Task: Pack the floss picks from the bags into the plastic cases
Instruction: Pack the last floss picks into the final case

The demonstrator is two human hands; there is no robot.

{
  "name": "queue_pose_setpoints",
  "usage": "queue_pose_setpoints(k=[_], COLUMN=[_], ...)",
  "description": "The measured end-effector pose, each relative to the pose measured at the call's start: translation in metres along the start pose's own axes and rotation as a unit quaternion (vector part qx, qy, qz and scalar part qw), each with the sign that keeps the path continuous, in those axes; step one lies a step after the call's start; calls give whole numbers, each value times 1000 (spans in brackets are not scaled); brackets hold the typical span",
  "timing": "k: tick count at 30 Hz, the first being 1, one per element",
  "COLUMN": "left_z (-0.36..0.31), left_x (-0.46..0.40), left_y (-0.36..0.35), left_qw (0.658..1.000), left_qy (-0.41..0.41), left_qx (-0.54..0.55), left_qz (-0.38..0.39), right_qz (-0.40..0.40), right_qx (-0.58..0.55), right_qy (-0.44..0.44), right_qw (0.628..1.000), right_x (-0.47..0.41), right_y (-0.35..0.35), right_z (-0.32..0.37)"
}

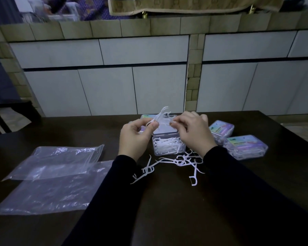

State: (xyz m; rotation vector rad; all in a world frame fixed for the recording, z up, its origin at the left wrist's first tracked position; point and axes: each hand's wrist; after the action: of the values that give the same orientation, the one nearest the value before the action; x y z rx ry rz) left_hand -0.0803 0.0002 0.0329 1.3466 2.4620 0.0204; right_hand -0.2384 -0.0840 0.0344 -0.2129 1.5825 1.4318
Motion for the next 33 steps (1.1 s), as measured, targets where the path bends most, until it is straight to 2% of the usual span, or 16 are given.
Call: queue_pose_setpoints(k=[5, 8, 15, 18, 21, 25, 27, 33], left_z=[6, 11, 17, 15, 15, 18, 18, 15], left_x=[-9, -10, -11, -7, -7, -9, -11, -18], left_y=[-12, -12, -12, -15, -20, -26, -25, -9], left_qw=[1000, 999, 993, 990, 985, 944, 931, 947], left_qy=[12, 12, 28, 50, 36, -12, -21, 37], left_qx=[-4, -41, -108, -130, -168, -328, -362, -310], left_qz=[-24, -25, -28, -24, -2, 35, 49, 82], right_qz=[133, 204, 177, 219, 270, 281, 272, 262], right_qx=[60, 57, -34, -50, -49, -77, -117, -171], right_qy=[47, 49, -59, -88, -98, -100, -118, -141], right_qw=[988, 976, 982, 970, 957, 951, 948, 939], right_x=[-1, -2, 10, 15, 18, 21, 22, 24], right_y=[-11, -13, -4, 2, 0, -7, -6, -7], right_z=[-6, -11, -32, -35, -34, -37, -37, -40])
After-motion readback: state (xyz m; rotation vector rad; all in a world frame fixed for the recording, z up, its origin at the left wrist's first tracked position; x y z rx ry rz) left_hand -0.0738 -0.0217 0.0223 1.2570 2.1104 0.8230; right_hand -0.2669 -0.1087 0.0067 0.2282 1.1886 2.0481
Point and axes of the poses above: each hand's wrist, its own x-axis away from the middle knuckle, its own y-axis out of the back of the hand, z = x × y, and after that the axes turned 15 degrees about y, right-handed
